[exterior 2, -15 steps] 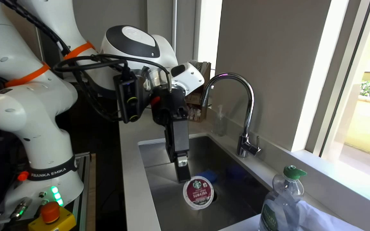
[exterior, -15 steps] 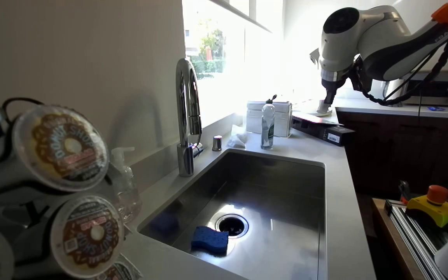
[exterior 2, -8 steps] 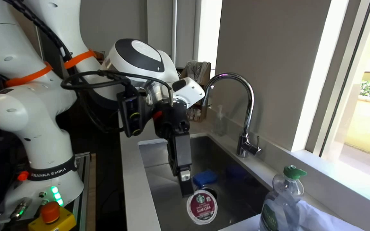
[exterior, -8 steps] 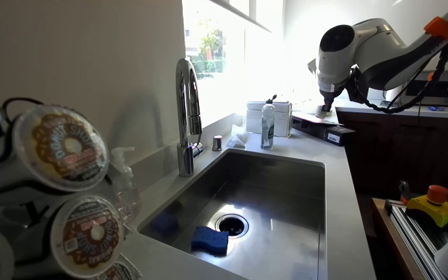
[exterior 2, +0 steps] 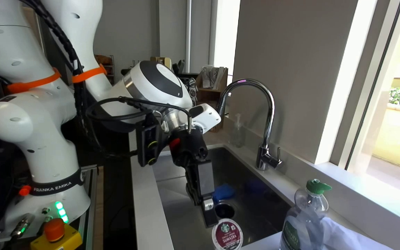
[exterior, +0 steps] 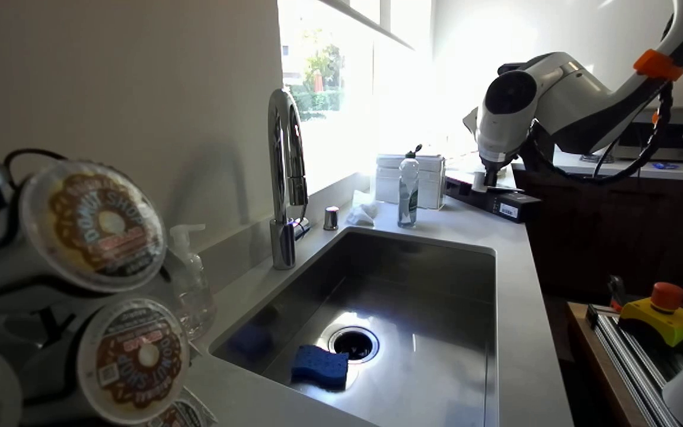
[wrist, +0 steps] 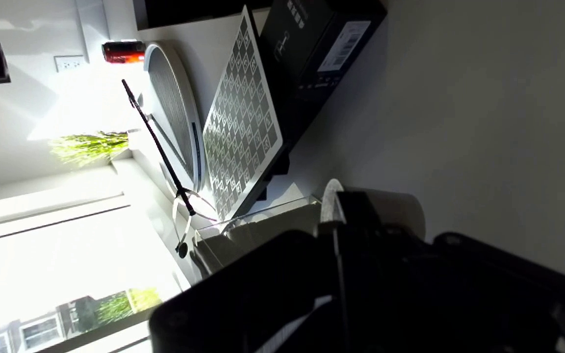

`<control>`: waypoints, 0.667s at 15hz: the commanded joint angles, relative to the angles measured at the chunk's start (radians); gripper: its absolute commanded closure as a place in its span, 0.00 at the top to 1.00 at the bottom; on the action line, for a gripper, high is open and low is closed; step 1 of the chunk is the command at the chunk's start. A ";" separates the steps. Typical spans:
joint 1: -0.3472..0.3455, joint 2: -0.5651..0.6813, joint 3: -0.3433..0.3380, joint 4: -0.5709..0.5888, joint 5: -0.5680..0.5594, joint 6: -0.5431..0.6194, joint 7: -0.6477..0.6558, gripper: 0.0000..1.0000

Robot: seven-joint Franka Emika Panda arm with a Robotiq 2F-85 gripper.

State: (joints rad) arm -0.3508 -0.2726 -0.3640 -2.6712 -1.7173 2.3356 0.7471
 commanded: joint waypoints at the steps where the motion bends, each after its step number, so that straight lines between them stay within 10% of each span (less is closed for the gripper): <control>1: 0.021 0.070 -0.016 0.009 -0.115 0.012 0.103 0.00; 10: 0.028 0.204 -0.010 0.025 -0.258 0.005 0.298 0.00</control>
State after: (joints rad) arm -0.3364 -0.1308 -0.3677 -2.6671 -1.9279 2.3356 0.9691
